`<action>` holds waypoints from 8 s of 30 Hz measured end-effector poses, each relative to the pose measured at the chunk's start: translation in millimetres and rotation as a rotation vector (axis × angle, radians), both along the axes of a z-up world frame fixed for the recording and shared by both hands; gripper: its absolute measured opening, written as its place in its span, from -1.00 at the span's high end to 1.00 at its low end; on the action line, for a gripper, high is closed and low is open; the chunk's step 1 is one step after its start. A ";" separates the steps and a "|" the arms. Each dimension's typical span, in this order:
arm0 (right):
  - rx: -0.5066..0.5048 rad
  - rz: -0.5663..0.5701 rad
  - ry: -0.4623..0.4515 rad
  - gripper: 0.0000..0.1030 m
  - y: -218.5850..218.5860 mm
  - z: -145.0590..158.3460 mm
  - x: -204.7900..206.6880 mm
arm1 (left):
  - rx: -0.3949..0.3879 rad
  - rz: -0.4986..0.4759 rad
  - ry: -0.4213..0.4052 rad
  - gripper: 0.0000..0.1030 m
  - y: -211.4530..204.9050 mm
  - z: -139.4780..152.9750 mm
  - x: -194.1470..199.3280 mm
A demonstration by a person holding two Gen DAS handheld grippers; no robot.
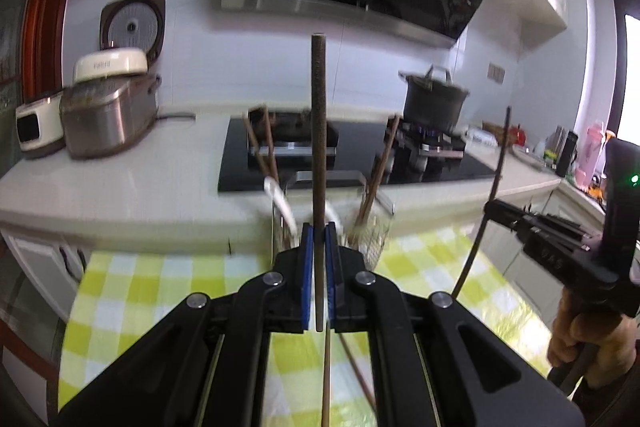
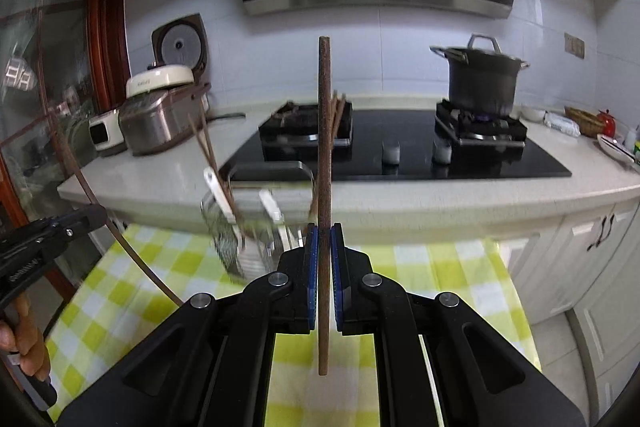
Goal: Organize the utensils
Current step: 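Carry both upright chopsticks over the wire rack, then lower both chopsticks into the wire rack and open both tools, then move both open tools back over the last wooden chopsticks on the cloth, then close the right tool on a wooden chopstick while the left tool grasps another chopstick, then lift both chopsticks upright with both tools toward the wire rack, then lower both chopsticks into the wire rack and open both tools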
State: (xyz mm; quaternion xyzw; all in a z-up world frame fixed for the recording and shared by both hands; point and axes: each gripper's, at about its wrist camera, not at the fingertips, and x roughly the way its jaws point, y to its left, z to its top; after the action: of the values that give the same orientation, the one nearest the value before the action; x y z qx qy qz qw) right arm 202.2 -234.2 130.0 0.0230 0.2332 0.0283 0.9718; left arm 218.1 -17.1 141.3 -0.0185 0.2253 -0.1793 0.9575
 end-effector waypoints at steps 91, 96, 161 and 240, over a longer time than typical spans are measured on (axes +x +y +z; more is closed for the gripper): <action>0.047 -0.115 0.282 -0.62 -29.2 -162.0 18.4 | 0.171 -0.082 0.381 0.25 -31.8 -183.6 19.2; 0.047 -0.112 0.336 -0.63 -27.8 -175.9 -3.9 | 0.227 -0.099 0.442 0.26 -46.5 -203.6 19.2; -0.052 0.107 0.352 0.82 68.9 -138.9 -5.4 | 0.056 0.131 0.268 0.87 63.7 -127.7 1.3; 0.057 0.060 -0.075 0.82 6.1 38.5 112.9 | 0.001 0.110 -0.090 0.87 -17.0 11.5 118.8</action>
State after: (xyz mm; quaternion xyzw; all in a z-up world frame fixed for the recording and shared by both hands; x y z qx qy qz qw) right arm 315.1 -228.1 168.5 0.0425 0.1962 0.0651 0.9775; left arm 336.9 -34.1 152.8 -0.0222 0.1809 -0.1268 0.9750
